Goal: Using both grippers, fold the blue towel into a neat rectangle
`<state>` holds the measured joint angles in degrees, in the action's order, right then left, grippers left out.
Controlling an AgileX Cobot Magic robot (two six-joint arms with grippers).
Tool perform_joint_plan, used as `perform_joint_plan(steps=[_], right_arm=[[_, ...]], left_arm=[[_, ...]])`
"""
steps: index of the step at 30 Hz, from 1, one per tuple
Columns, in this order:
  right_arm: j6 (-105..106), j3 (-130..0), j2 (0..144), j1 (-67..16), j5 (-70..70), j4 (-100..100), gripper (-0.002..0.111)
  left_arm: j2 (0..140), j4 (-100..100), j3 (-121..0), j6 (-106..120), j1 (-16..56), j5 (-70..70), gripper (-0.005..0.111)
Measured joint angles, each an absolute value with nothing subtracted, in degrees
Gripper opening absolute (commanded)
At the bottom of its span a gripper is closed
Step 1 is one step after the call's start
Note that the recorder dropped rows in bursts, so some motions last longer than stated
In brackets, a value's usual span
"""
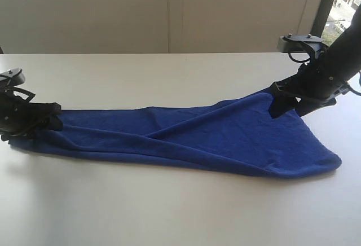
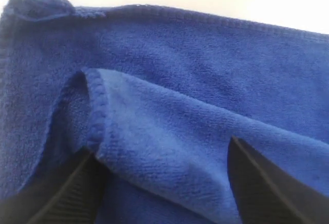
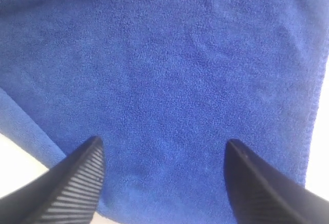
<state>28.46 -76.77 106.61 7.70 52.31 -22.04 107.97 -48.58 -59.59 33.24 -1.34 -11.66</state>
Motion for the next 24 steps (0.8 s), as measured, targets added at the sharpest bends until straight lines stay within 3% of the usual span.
perform_joint_plan(steps=[24], right_arm=[[28.46, -76.77, 106.61, 7.70, 51.94, -22.04, 0.062]], left_arm=[[107.97, -54.32, -64.12, 37.32, -1.34, -18.63, 0.070]])
